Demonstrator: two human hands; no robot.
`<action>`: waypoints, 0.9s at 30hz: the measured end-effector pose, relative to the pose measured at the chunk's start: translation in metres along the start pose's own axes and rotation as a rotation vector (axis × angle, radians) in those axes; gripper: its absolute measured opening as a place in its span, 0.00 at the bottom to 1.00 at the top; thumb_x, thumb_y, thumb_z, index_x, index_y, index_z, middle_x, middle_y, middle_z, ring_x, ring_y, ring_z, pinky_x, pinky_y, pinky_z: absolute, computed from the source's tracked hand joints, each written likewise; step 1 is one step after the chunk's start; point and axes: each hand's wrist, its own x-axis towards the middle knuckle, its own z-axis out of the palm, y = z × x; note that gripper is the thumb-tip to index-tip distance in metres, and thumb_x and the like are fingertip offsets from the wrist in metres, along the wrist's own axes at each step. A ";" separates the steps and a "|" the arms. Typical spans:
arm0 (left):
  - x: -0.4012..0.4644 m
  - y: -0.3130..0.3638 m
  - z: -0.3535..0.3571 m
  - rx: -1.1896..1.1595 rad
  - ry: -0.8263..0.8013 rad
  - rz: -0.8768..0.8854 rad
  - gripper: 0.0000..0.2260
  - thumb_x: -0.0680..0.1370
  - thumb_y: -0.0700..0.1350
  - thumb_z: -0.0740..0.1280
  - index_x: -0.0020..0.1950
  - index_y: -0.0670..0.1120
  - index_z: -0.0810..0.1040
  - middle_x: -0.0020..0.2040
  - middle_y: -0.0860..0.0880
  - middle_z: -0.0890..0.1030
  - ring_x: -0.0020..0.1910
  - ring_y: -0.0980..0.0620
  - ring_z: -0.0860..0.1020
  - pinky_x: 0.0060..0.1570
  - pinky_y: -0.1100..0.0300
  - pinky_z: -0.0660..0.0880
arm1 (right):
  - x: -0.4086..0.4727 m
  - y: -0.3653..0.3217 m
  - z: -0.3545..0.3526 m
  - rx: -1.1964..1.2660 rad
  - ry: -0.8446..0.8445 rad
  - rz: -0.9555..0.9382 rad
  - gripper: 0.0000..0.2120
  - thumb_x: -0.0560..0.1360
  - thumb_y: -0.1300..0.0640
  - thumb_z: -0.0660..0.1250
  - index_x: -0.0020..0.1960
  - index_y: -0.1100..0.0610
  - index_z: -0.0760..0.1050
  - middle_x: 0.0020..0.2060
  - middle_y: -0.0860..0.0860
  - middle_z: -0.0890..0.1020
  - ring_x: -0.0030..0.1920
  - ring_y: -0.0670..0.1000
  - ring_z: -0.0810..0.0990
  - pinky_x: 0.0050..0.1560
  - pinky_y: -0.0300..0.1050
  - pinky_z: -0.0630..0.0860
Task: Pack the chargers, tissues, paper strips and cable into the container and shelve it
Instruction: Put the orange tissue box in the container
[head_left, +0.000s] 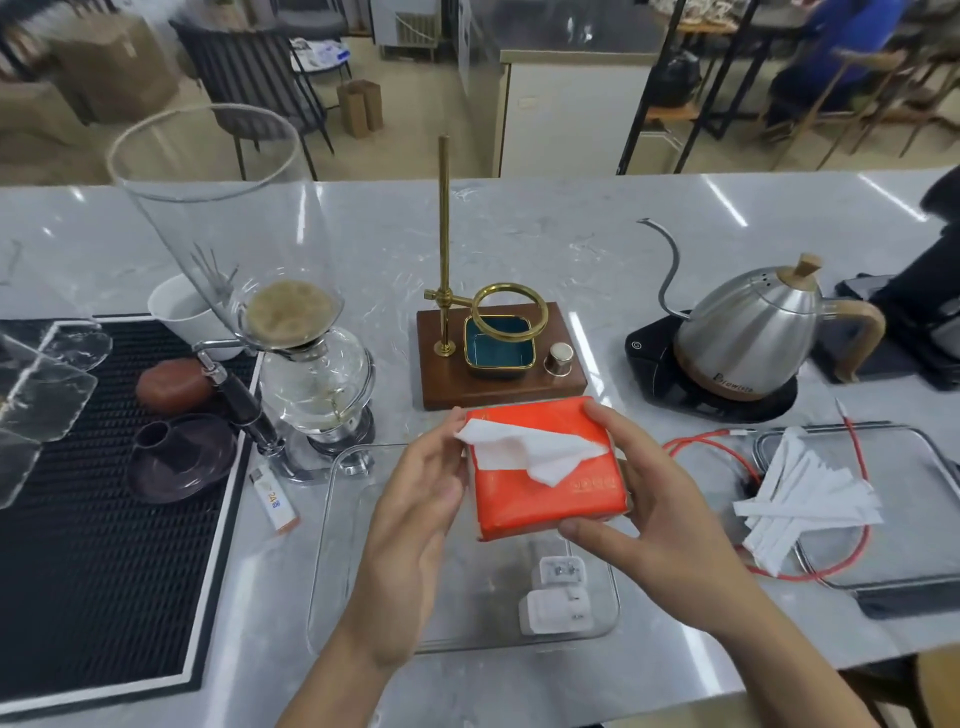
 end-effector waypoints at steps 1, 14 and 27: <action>0.000 -0.003 -0.004 -0.022 0.025 -0.006 0.28 0.74 0.49 0.63 0.73 0.41 0.67 0.72 0.44 0.74 0.73 0.47 0.69 0.74 0.44 0.59 | -0.001 0.000 0.001 -0.005 -0.001 0.005 0.43 0.66 0.63 0.77 0.74 0.43 0.63 0.63 0.49 0.79 0.56 0.57 0.81 0.60 0.61 0.76; 0.006 -0.007 -0.021 -0.040 0.036 -0.092 0.25 0.74 0.51 0.65 0.69 0.42 0.72 0.68 0.46 0.78 0.71 0.49 0.72 0.70 0.60 0.66 | -0.001 0.002 0.011 -0.135 -0.062 0.062 0.42 0.72 0.63 0.74 0.77 0.40 0.56 0.71 0.40 0.71 0.68 0.46 0.74 0.69 0.51 0.70; 0.008 -0.017 -0.033 0.176 0.058 -0.109 0.21 0.73 0.43 0.67 0.66 0.47 0.75 0.62 0.53 0.82 0.64 0.57 0.77 0.56 0.63 0.75 | -0.003 0.004 0.023 -0.371 0.018 0.111 0.44 0.69 0.55 0.78 0.75 0.34 0.57 0.67 0.36 0.73 0.61 0.43 0.76 0.63 0.43 0.73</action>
